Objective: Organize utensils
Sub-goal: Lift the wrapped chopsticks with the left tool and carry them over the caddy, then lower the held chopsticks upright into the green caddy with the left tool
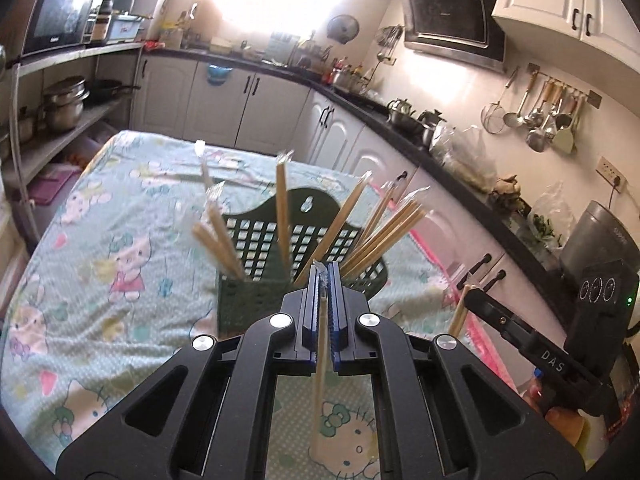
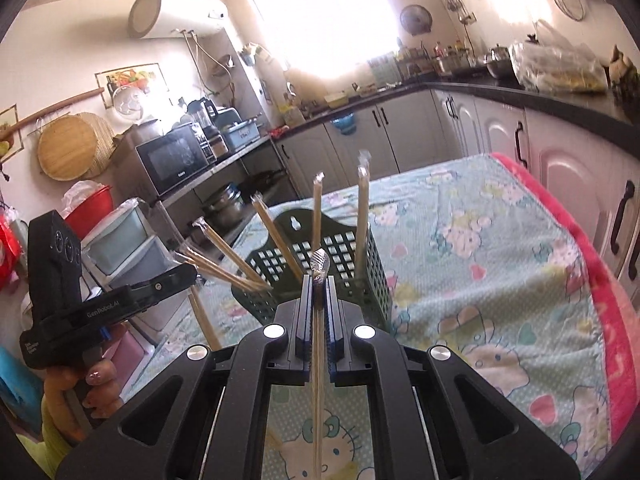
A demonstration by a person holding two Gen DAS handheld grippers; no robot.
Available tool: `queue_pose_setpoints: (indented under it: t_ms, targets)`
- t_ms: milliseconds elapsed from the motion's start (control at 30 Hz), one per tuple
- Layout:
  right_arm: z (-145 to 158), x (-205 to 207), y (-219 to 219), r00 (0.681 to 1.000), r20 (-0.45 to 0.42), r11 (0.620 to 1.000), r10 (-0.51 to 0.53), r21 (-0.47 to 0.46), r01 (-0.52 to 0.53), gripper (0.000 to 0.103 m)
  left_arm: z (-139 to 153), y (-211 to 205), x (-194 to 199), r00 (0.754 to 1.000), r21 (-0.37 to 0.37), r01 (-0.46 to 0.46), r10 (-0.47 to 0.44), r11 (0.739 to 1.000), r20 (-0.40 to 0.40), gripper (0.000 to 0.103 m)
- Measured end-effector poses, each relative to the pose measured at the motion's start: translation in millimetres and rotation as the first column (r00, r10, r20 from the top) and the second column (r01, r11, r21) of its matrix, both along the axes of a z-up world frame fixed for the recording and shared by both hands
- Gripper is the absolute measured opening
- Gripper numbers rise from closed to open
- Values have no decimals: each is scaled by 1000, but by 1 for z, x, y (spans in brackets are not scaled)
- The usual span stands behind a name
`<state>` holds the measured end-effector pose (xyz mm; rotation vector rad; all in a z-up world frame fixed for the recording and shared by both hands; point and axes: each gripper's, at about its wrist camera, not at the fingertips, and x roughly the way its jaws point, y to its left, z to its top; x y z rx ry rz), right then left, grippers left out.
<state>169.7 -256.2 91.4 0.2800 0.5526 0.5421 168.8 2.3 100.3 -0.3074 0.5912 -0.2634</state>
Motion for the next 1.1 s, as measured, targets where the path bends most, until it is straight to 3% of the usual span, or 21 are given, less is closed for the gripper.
queue_pose_setpoints:
  t_ms: [633, 1100]
  targets:
    - [49, 2, 6, 990, 138, 1000, -3, 19, 1, 6, 54, -20, 2, 993, 52, 38, -44, 998, 112, 2]
    - [89, 16, 17, 970, 242, 999, -14, 32, 6, 6, 101, -18, 8, 977, 72, 5, -20, 997, 213, 2]
